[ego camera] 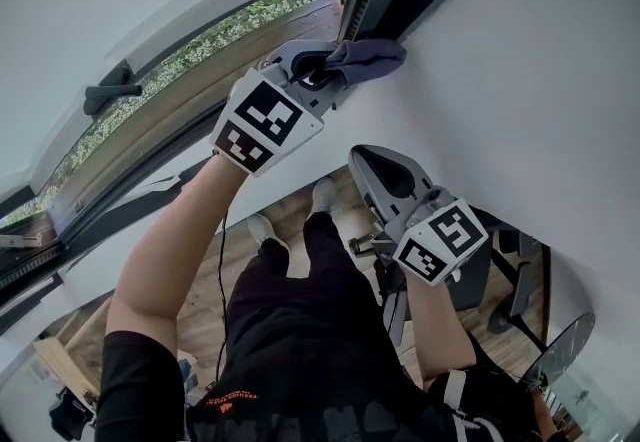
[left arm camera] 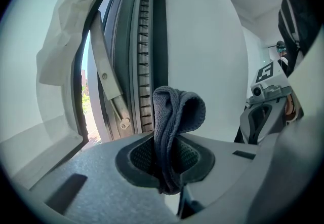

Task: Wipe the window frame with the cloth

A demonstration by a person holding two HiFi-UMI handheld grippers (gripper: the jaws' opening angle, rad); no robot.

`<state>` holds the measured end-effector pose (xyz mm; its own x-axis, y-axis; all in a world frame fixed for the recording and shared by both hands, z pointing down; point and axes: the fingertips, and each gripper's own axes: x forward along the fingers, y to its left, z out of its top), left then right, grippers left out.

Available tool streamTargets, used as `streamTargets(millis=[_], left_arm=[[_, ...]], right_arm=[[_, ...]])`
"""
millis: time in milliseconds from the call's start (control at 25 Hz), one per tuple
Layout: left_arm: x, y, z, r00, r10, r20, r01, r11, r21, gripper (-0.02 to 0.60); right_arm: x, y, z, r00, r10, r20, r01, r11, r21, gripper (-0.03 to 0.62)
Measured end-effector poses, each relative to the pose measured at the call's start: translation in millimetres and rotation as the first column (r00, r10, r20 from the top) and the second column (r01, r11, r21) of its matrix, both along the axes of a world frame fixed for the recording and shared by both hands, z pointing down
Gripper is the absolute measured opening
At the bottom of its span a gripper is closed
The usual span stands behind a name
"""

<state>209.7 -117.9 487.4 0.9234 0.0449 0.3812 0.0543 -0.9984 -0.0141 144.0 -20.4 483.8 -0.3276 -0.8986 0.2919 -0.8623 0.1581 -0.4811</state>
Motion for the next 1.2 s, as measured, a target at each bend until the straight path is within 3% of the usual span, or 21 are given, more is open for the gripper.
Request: streamTargets(millis=[240,400,560,760,1200], left_arm=[[-3,3,0,1.0,-0.004,0.005,0.004,1.0,-0.001,0.06],[-19,10,-23,0.998,-0.016,-0.057,0.017,1.0,0.009,0.06],[-49,22,-53,0.992,-0.045,-0.12,0.046,0.999,0.01,0.06],[-91,32,-81,0.978,-0.128,-0.165,0.118,0.991,-0.066,0.06],[-192,30,-105,0.945,-0.214,-0.246,0.189,0.974,-0.122,0.06]], right_arm=[[-1,-2,-3,1.0,-0.003,-0.002,0.003,1.0,0.005,0.0],[-2,-4,-10,1.0,0.002,-0.008,-0.002,1.0,0.015,0.0],[-3,-3,-24,1.0,0.007,-0.027,-0.006,0.999,0.034,0.0],[-11,-5,-44,0.999,0.007,-0.054,-0.004,0.998,0.057,0.0],[-69,-20,-79,0.991,-0.053,-0.119,0.063,0.995,0.079,0.0]])
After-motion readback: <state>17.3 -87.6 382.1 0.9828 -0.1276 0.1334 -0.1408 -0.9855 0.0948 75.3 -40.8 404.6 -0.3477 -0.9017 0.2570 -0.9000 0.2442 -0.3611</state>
